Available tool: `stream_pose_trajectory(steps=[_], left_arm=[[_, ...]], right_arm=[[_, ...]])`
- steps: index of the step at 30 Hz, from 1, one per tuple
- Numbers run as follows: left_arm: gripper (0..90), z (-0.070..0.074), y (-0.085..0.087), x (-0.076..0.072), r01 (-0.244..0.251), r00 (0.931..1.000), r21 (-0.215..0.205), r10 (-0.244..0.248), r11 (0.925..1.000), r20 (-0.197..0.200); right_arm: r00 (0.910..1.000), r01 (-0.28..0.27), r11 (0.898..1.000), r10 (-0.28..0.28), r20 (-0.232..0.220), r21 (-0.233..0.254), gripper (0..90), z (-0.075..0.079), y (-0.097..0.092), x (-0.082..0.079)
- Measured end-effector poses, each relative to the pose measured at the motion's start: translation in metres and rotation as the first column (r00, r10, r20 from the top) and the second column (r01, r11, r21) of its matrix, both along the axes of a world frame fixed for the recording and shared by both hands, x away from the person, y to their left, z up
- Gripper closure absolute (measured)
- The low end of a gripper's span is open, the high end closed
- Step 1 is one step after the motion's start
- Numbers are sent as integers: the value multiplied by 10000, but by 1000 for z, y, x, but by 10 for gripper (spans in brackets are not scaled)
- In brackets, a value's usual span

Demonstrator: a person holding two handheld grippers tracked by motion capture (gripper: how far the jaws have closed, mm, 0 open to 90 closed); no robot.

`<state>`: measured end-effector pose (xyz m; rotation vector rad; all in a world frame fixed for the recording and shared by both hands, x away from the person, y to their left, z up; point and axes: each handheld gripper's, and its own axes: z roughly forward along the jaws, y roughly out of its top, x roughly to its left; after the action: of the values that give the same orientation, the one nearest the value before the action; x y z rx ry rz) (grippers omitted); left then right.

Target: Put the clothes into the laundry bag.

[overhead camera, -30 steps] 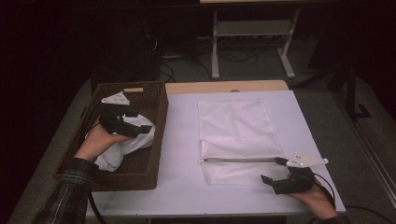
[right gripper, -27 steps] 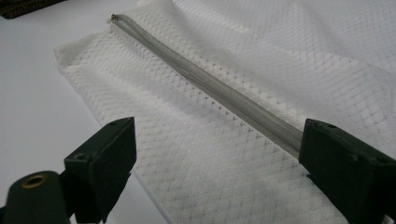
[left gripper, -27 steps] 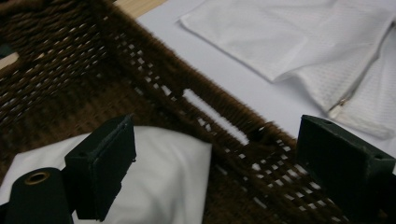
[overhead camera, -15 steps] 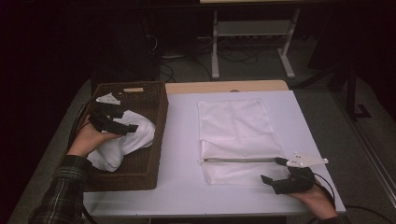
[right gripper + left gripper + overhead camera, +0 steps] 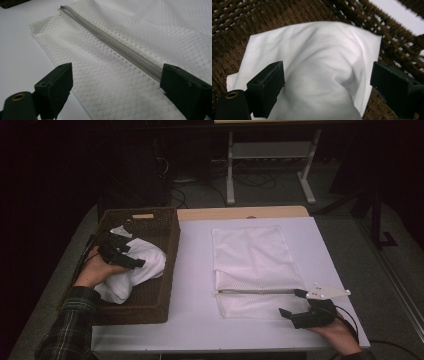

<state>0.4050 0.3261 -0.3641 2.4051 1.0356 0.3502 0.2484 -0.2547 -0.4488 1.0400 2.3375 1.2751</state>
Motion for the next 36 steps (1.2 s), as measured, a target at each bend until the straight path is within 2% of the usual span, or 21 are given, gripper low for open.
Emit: stream_pose_trajectory(steps=[2,5,6,10,11,12,14,15,16,17,18,21,23,24,25,26,27,36], left_arm=[[116,-4,0,2,66,9998,109,-64,9999,-174],[116,-4,0,2,66,9998,109,-64,9999,-174],[115,-10,0,4,175,9992,336,-163,9993,-368],[115,-13,0,5,245,9987,491,-222,9985,-460],[115,-16,0,5,337,9979,664,-299,9972,-569],[115,-20,1,5,310,9975,881,-252,9956,-663],[115,-20,1,5,310,9975,881,-252,9956,-663],[115,-25,1,6,267,9962,1208,-164,9923,-850],[115,-25,1,6,267,9962,1208,-164,9923,-850],[115,-29,1,7,271,9940,1390,-120,9899,-1084],[114,-29,1,7,271,9940,1390,-120,9899,-1084],[112,-36,0,8,336,9887,1884,-50,9815,-1501],[109,-37,1,8,333,9878,1946,-26,9803,-1556],[109,-38,3,9,247,9852,1828,71,9828,-1713],[108,-40,3,10,222,9842,1863,113,9822,-1769],[107,-40,3,10,222,9842,1863,113,9822,-1769],[107,-41,1,10,323,9852,2002,25,9792,-1713],[109,-41,-1,9,255,9892,2062,50,9782,-1464]], right_arm=[[10000,-8,10000,8,-5,-6,105,0,0,0],[10000,-6,10000,6,-6,-2,105,0,0,0],[10000,-18,10000,18,-5,14,106,0,0,0],[10000,-33,10000,33,-4,-14,106,0,0,0],[10000,-33,10000,33,-4,-14,106,0,0,0],[10000,-30,10000,30,-1,-11,106,0,0,0],[10000,-30,10000,30,4,-8,106,0,-1,0],[10000,-30,10000,30,4,-8,106,0,-1,0],[10000,-30,10000,30,4,-8,106,0,-1,0],[10000,-27,10000,27,-9,-13,106,0,-1,0],[10000,-27,10000,27,-9,-13,106,0,-1,0],[10000,-25,10000,24,-15,-25,106,-1,-1,0],[10000,-15,10000,15,-16,-25,106,-1,-1,0],[10000,-12,10000,12,-9,-34,106,-1,-2,0],[10000,24,10000,-24,-16,-9,106,-1,-3,-1],[10000,27,10000,-27,-12,-13,106,-1,-3,-1],[10000,35,10000,-35,-26,-16,106,-1,-3,-1],[10000,-4,10000,3,-67,-80,106,-2,-1,-1]])
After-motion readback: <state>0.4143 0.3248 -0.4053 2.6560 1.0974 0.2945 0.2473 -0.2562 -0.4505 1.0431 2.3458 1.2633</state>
